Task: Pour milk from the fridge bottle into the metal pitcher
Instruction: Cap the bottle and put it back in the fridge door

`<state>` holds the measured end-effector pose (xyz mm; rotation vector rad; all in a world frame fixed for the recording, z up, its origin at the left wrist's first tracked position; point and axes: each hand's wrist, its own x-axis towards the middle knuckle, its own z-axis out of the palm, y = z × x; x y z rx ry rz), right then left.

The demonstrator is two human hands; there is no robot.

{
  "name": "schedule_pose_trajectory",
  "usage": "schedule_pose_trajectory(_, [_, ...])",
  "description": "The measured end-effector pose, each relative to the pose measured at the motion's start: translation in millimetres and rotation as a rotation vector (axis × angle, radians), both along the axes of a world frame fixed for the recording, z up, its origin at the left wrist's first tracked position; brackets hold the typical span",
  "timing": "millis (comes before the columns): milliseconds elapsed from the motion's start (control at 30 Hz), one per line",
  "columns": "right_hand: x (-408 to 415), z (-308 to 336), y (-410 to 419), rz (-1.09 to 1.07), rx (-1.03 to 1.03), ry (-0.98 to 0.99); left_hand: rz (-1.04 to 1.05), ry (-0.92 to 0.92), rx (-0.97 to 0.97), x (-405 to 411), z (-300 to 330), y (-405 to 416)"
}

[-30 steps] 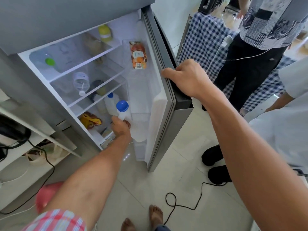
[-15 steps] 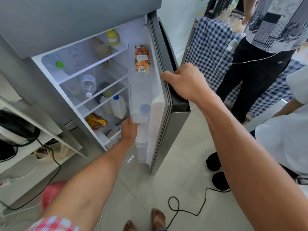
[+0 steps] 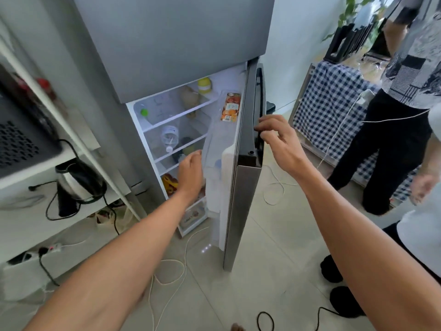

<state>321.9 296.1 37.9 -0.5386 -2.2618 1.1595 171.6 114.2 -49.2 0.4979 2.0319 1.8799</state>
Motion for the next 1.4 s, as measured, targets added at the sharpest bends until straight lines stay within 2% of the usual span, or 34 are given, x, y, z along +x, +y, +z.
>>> schedule_pose_trajectory(233, [-17.6,-19.0,5.8,0.281,0.048,-0.159,-0.006,-0.018,-0.137,-25.3,10.3,-14.3])
schedule_pose_trajectory(433, [-59.7,-31.2,-2.9,0.249,0.145,-0.204,0.046,0.045,-0.243,-49.4,18.2,-28.6])
schedule_pose_trajectory(567, [-86.3,-38.1,-22.5,0.227,0.161,-0.194,0.153,0.008,-0.224,-61.8,28.2,-36.8])
schedule_pose_trajectory(733, [-117.4,-37.6,-35.8,0.258,0.213,-0.237,0.358,0.003,-0.077,-57.8,40.2,-51.8])
schedule_pose_trajectory(900, [-144.3,-33.9,-44.7,0.324,0.292,-0.333,0.475,0.193,-0.172,-39.6,60.8,-63.8])
schedule_pose_trajectory(1033, [-160.9,-25.7,-50.2,0.329,0.341,-0.429,0.398,0.307,-0.297,-41.2,62.2,-66.5])
schedule_pose_trajectory(1167, [-174.6,-16.4,-49.8,0.371,0.387,-0.511,0.358,0.196,-0.396,-41.8,76.7,-57.8])
schedule_pose_trajectory(1400, [-201.0,-12.5,-34.4,0.477,0.487,-0.629,0.356,0.112,-0.381,-58.0,94.9,-46.4])
